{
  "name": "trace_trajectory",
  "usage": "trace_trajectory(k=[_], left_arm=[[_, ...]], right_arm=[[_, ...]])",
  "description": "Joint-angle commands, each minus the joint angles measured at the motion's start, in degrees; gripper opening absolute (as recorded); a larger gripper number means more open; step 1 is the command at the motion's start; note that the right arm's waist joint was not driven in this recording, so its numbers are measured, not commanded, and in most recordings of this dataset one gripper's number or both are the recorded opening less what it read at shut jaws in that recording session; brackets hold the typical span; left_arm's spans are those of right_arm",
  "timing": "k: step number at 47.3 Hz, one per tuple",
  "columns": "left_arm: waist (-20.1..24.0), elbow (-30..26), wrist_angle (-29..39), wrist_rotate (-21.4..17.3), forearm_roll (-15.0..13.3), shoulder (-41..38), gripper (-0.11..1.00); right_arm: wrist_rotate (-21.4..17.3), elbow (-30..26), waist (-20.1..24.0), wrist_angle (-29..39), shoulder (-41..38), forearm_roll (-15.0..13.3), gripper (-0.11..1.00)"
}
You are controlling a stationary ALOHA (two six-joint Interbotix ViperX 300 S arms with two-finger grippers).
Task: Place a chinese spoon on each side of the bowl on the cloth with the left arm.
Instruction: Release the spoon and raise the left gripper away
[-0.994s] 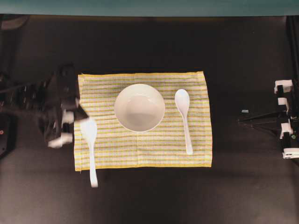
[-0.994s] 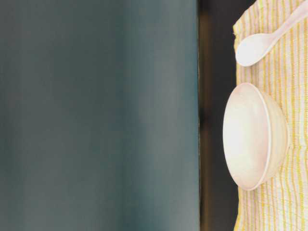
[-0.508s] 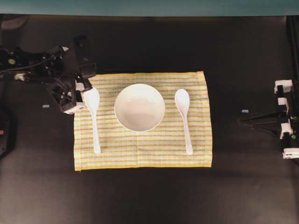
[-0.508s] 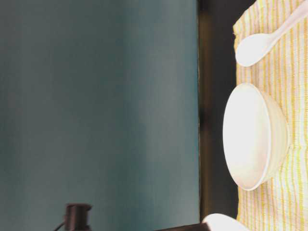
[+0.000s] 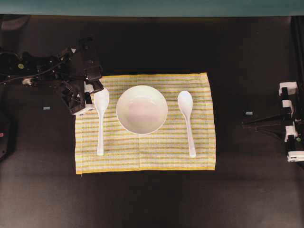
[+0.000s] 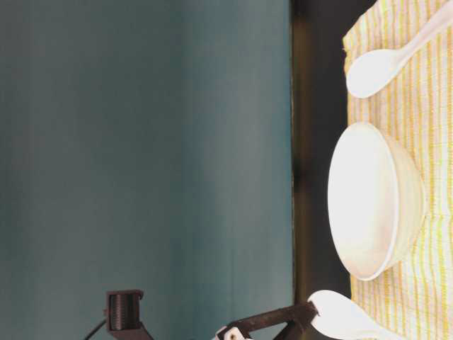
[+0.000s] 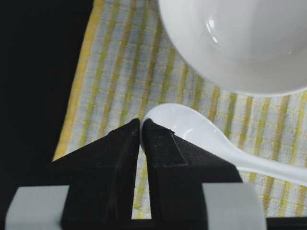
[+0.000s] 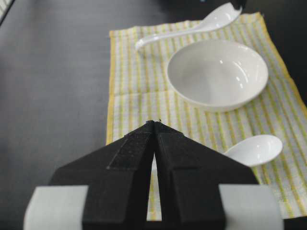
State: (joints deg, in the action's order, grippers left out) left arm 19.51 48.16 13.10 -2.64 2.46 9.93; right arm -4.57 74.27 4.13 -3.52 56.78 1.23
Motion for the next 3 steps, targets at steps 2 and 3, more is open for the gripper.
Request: trace_trajectory(k=[2, 3], left_arm=[[-0.09, 0.09, -0.62, 0.53, 0.18, -0.70, 0.06], [-0.09, 0.09, -0.62, 0.62, 0.18, -0.97, 0.09]], right_arm=[[-0.26, -0.26, 0.00, -0.35, -0.18, 0.00, 0.01], [-0.26, -0.26, 0.00, -0.44, -0.26, 0.09, 0.01]])
